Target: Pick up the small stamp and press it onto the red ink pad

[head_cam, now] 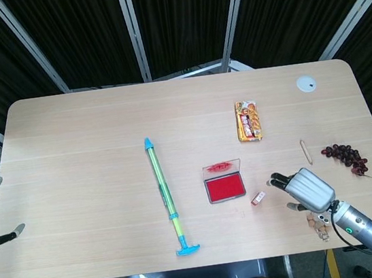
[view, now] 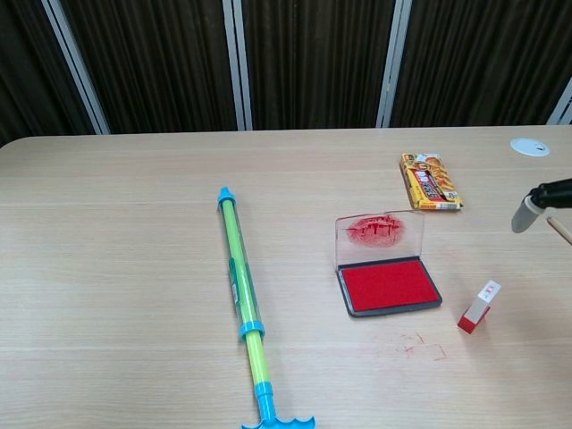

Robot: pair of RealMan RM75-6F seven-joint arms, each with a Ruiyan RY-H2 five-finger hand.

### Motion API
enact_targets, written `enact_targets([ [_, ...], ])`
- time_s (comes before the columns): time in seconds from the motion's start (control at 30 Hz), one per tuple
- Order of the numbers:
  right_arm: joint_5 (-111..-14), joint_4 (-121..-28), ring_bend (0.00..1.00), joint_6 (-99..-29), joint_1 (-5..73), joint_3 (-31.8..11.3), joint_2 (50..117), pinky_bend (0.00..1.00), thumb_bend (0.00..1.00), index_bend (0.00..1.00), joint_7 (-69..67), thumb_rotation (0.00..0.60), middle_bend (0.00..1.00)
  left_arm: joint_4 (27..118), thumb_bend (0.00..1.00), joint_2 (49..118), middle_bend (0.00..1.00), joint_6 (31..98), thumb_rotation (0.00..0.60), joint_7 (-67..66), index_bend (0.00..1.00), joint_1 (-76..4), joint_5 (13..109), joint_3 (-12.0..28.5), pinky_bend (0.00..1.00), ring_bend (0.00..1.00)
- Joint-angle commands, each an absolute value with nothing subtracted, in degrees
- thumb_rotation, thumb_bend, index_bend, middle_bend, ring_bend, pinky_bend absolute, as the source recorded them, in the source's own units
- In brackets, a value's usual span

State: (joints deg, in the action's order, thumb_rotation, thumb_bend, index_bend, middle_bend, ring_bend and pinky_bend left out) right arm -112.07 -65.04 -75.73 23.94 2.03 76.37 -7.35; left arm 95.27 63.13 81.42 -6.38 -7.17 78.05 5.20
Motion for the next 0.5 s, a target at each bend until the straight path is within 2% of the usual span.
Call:
enact_targets([
  [0.03, -113.33, -61.55, 0.8, -74.98, 25.62, 3.27, 78.98, 0.96, 0.1, 0.32, -6.0, 0.6, 0.33, 95.13, 0.0, 63.27, 0.0, 81.27, 0.6, -6.58, 0.0, -7.25, 77.78, 5.26, 0.0, 0.0],
  [0.5, -112.75, -53.33, 0.8, -75.08, 28.25, 5.11, 86.51, 0.96, 0.14, 0.33, -7.26, 0.6, 0.34, 94.59, 0.0, 64.04, 0.0, 80.36, 0.6, -7.84, 0.0, -7.75, 76.8, 5.28, 0.0, 0.0],
])
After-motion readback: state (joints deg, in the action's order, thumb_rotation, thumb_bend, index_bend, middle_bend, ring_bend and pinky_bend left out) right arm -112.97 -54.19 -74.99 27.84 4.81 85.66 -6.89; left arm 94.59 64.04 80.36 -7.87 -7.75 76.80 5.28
